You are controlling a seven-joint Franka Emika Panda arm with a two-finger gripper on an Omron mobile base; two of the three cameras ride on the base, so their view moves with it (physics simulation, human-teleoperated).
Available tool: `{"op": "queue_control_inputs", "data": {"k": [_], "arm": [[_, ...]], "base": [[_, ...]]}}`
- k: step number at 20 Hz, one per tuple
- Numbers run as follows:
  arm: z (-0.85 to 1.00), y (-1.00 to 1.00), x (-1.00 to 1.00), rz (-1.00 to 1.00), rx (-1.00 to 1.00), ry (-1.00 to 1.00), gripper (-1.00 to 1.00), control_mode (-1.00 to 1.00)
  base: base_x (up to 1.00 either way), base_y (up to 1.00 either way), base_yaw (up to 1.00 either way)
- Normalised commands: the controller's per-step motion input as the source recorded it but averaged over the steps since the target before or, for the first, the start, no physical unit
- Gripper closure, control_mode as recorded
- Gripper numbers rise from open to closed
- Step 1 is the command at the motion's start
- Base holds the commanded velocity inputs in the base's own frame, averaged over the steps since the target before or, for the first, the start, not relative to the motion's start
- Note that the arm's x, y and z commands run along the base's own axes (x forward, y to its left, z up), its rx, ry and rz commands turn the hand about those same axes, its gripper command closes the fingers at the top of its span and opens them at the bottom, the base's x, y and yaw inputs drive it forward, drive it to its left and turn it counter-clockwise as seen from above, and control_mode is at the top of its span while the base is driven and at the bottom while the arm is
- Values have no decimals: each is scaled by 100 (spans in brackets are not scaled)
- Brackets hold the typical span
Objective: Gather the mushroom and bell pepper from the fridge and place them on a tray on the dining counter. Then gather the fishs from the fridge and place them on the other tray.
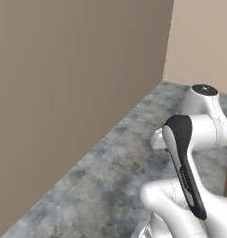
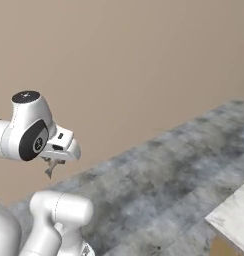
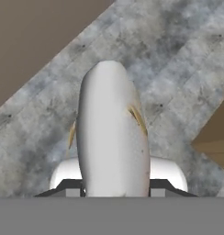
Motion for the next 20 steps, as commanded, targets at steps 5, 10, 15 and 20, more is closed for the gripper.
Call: {"op": "queue_control_inputs", "data": {"k": [5, 10, 15, 20], "arm": [[0, 0, 0, 0, 0, 0, 100, 100], [0, 0, 0, 0, 0, 0, 100, 100], [0, 0, 0, 0, 0, 0, 100, 100], [0, 0, 0, 0, 0, 0, 100, 100]], "base": [[53, 67, -73], [90, 57, -58], [100, 15, -29], [100, 0, -8]]}}
